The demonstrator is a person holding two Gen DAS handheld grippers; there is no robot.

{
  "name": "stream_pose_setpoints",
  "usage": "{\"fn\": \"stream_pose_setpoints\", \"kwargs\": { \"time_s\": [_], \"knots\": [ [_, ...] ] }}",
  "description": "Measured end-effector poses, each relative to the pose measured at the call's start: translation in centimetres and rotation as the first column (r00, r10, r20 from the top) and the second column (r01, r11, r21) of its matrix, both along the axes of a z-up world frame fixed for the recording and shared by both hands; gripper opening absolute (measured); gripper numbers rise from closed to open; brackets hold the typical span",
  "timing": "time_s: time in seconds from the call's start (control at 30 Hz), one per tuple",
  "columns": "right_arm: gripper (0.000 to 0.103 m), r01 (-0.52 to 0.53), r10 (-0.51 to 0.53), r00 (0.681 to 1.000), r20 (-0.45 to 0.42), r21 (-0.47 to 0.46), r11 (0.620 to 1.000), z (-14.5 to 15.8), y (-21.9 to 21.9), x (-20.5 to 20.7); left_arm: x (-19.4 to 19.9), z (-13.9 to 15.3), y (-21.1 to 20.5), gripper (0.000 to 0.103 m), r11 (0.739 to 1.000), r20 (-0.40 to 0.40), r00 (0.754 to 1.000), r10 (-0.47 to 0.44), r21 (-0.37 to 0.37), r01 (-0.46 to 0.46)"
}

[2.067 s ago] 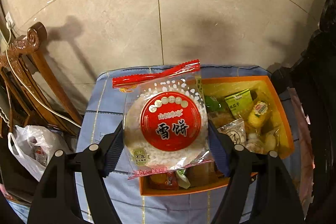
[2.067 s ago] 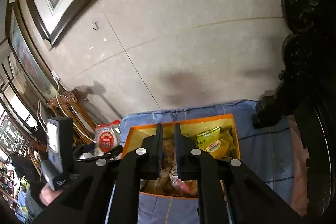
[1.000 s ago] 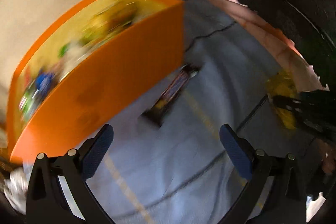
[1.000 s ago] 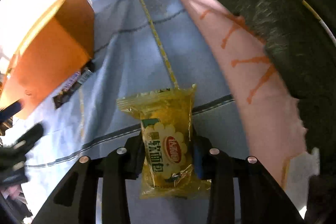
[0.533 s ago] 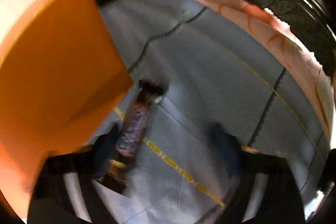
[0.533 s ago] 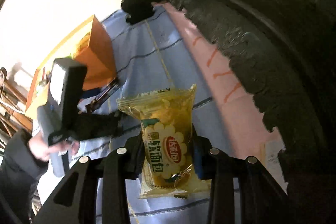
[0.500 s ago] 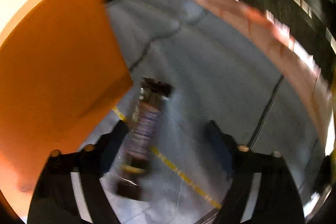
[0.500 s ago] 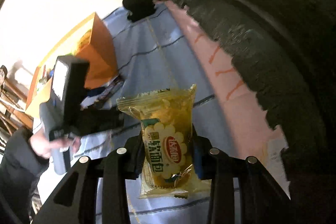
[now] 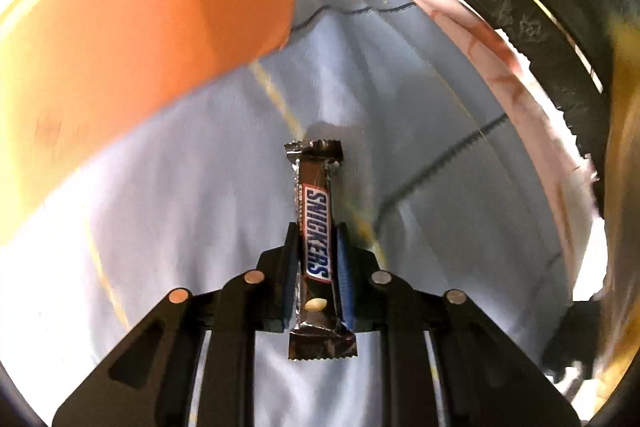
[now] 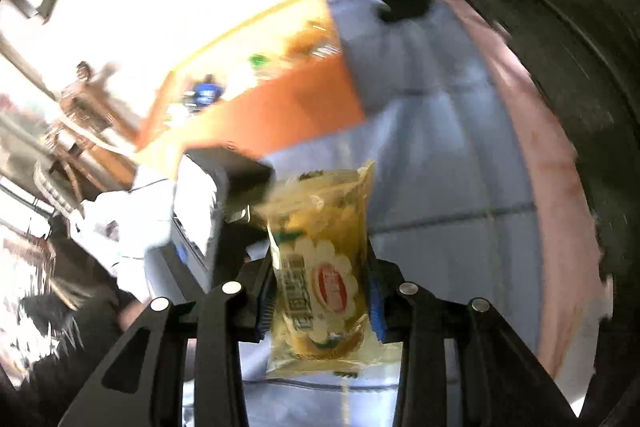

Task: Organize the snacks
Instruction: 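Grasp the Snickers bar with the left gripper while the right grasps the yellow soft-bread pack, then carry the Snickers bar and bread pack over the box and release them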

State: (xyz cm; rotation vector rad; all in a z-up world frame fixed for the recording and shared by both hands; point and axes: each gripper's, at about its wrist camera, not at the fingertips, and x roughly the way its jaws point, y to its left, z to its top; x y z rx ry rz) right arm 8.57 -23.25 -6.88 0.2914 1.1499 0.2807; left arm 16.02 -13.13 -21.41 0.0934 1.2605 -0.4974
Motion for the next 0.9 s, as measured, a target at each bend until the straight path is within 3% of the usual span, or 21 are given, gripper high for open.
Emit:
{"fn": "stream_pose_setpoints", "kwargs": {
  "time_s": [0.1, 0.2, 0.5, 0.63, 0.9],
  "knots": [
    [0.037, -0.057, 0.056, 0.998, 0.022, 0.060, 0.997, 0.8, 1.4, -0.3, -1.6, -0.3, 1.4, 0.017, 0.998, -0.003, 0.999, 0.052, 0.041, -0.051],
    [0.037, -0.080, 0.078, 0.996, 0.037, 0.051, 0.996, 1.2, 1.8, -0.5, -3.0, 0.1, 3.9, 0.017, 0.994, -0.010, 0.995, 0.103, 0.049, -0.102],
    [0.037, -0.004, 0.002, 1.000, 0.016, 0.116, 0.993, 2.1, -1.0, -2.4, -7.8, 2.7, 10.3, 0.017, 0.968, -0.017, 0.968, 0.252, 0.002, -0.252],
    [0.037, 0.028, -0.035, 0.998, 0.054, 0.127, 0.991, 3.6, -2.2, -4.2, -9.4, 4.3, 14.1, 0.017, 0.963, -0.040, 0.963, 0.268, 0.012, -0.268],
    [0.037, 0.084, -0.098, 0.991, 0.087, 0.153, 0.985, 4.6, -4.0, -5.8, -10.2, 9.2, 19.1, 0.017, 0.961, -0.007, 0.964, 0.265, 0.081, -0.263]
  ]
}}
